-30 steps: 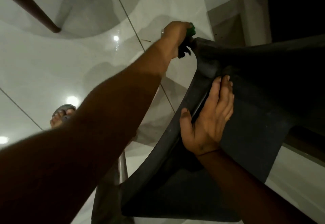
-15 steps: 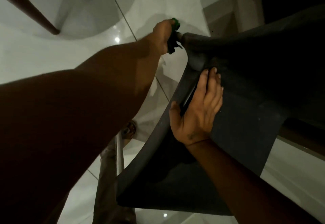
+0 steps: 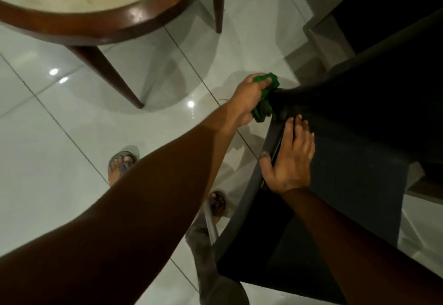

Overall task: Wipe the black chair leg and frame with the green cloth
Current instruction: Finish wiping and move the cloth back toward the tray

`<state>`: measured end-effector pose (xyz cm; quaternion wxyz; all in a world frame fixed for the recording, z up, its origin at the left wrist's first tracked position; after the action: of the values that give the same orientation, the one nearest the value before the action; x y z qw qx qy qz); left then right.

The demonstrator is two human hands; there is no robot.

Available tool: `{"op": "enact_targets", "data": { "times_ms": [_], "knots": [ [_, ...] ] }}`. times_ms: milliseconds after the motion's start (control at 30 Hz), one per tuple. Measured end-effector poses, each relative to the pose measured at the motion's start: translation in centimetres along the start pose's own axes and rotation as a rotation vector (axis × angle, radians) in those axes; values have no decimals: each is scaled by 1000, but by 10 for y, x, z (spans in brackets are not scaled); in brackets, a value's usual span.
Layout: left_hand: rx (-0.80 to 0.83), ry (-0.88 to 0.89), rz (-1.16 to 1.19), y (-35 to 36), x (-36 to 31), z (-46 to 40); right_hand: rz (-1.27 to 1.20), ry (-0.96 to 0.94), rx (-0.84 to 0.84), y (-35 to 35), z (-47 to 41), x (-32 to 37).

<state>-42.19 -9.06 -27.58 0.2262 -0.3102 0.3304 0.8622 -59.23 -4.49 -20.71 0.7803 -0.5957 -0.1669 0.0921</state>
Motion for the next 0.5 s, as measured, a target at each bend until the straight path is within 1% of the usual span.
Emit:
{"op": "enact_targets", "data": {
  "times_ms": [100,167,233,300,367,433,500],
  "knots": [
    [28,37,-206,-16,-25,24,49,49,3,-7,4,8],
    [38,105,-370,-39,-56,43,23,72,-2,-16,8,34],
    [79,174,-479,-60,-93,63,-67,61,-27,-28,7,80],
    [128,250,-564,-84,-138,80,-191,43,-75,-47,-9,141],
    [154,336,-615,-113,-189,95,-303,75,-103,-72,-37,206],
    [178,415,-688,-133,-235,105,-352,99,-94,-92,-65,256],
    [170,532,-809,-158,-293,104,-346,36,-76,-111,-91,312]
  ]
}}
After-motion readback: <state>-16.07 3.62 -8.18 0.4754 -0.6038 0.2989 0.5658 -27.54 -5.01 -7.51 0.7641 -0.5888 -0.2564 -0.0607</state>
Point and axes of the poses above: each hand's wrist, its own z-axis away from the middle knuckle, its own y-axis out of the palm, x = y × z, the point moved 5 cm from there along -z, towards the middle knuckle, and after that the axes turned 13 degrees about y, right-handed, at the moved point
